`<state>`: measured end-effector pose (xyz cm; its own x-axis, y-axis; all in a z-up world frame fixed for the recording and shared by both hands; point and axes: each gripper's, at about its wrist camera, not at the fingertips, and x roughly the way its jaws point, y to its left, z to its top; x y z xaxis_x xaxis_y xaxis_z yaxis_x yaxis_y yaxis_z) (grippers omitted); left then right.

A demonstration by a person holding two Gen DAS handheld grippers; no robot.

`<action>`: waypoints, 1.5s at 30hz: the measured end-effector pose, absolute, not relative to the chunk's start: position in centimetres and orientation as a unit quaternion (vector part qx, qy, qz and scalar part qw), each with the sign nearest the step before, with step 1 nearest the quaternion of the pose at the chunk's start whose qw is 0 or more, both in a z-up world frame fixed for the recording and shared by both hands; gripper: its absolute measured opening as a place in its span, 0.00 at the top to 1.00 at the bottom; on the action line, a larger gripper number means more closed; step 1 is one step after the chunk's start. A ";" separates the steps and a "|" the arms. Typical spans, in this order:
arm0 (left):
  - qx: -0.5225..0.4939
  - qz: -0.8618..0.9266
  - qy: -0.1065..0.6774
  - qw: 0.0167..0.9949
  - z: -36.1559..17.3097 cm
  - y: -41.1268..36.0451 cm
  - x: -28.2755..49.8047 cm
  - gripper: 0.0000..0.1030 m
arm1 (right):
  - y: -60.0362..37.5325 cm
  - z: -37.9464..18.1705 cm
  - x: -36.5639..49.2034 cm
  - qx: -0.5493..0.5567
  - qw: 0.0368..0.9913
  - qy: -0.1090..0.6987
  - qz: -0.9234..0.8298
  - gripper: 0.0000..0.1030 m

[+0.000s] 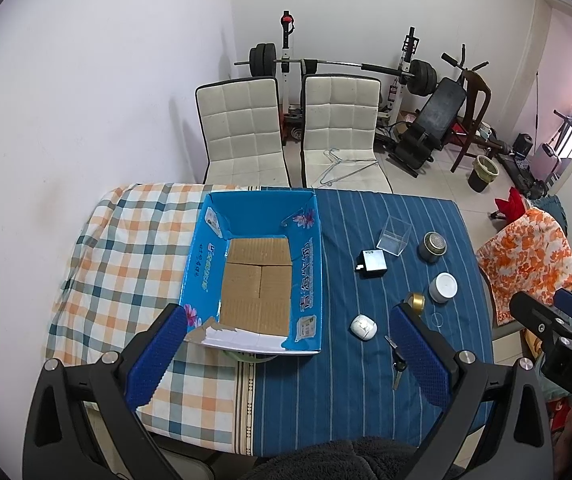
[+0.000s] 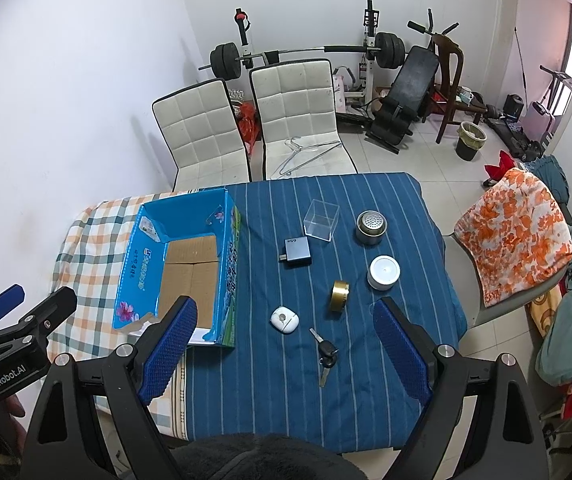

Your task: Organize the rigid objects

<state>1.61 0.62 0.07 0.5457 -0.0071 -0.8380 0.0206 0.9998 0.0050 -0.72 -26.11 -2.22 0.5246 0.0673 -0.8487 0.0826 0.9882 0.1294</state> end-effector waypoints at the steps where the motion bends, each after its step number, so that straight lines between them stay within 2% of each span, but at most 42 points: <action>1: 0.008 -0.007 0.476 0.879 0.1 0.6 1.6 0.00 | -26.1 -2.2 -0.7 0.077 0.870 0.487 -0.004 0.11; 17: 0.007 -0.011 0.480 0.877 -0.1 -0.4 2.0 0.00 | -26.0 -2.3 -0.6 0.078 0.869 0.489 -0.005 0.11; 24: 0.021 -0.024 0.492 0.870 -2.5 -2.8 4.0 0.00 | -28.6 -4.5 0.6 0.095 0.861 0.498 -0.042 0.11; 31: 0.046 -0.061 0.534 0.842 -9.7 -7.3 8.0 0.00 | -34.9 -11.6 3.9 0.135 0.827 0.539 -0.087 0.07; 33: 0.044 -0.069 0.561 0.824 -12.7 -8.5 9.1 0.00 | -36.4 -14.4 5.1 0.143 0.816 0.553 -0.089 0.03; 42: 0.050 -0.072 0.650 0.755 -27.1 -13.2 12.2 0.01 | -39.3 -27.2 9.2 0.201 0.758 0.617 -0.064 0.03; 45: 0.051 -0.067 0.657 0.749 -30.3 -13.6 13.2 0.15 | -39.2 -31.4 10.9 0.226 0.736 0.636 -0.041 0.03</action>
<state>13.16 -13.58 -30.28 0.1264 -0.0342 -0.9914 0.1679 0.9857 -0.0126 10.85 -39.21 -31.43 0.1868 0.2274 -0.9557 0.3482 0.8944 0.2809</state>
